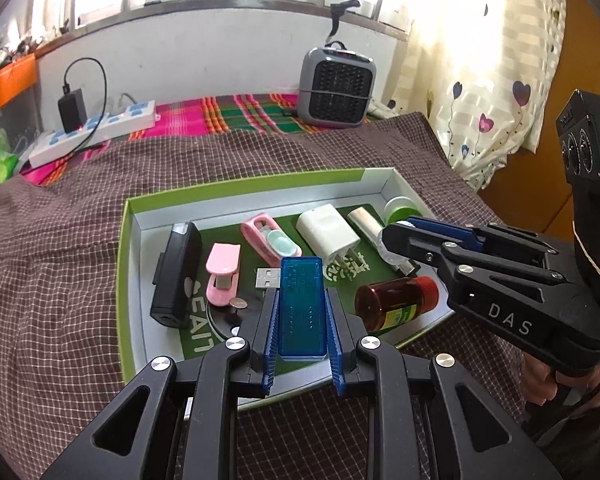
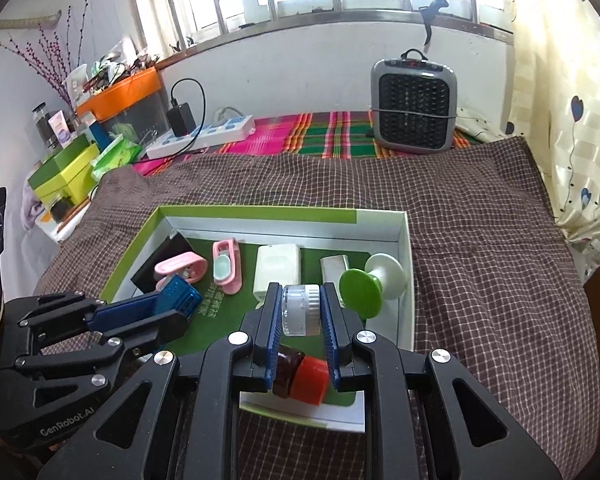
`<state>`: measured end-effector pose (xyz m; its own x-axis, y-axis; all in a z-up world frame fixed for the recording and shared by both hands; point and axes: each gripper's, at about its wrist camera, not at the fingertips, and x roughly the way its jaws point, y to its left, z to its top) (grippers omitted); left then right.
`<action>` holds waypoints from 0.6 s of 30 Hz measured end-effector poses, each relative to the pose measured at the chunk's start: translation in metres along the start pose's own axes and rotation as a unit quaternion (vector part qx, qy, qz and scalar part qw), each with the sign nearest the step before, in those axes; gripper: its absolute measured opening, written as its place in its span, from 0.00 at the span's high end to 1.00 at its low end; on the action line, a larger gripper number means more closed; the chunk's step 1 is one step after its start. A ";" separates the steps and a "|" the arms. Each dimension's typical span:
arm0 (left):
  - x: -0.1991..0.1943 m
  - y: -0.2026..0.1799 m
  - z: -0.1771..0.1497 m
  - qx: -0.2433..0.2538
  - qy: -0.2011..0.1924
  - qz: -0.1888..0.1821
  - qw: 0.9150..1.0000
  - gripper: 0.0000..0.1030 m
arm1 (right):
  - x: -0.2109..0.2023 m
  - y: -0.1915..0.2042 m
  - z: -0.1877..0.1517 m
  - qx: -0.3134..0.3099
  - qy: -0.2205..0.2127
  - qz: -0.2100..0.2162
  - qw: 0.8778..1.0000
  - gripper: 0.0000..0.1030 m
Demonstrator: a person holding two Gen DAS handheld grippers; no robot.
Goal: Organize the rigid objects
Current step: 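Carry the USB stick with the left gripper while the right gripper carries the white spool to the box, then release the USB stick in the box with the left gripper while the right gripper releases the white spool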
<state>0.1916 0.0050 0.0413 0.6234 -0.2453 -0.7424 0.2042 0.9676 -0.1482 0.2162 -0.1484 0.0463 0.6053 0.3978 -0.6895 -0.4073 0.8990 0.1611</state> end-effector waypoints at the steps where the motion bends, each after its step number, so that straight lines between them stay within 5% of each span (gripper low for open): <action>1: 0.002 0.000 0.000 0.001 0.002 0.000 1.000 0.80 | 0.002 0.000 0.000 0.000 0.003 0.000 1.000 0.81; 18: 0.016 0.003 -0.003 -0.003 0.020 -0.002 1.000 0.80 | 0.021 0.002 -0.006 -0.009 0.026 -0.002 1.000 0.80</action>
<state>0.2001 0.0036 0.0269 0.5921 -0.2472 -0.7670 0.2029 0.9669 -0.1550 0.2242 -0.1394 0.0278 0.5706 0.3839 -0.7260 -0.4182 0.8966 0.1454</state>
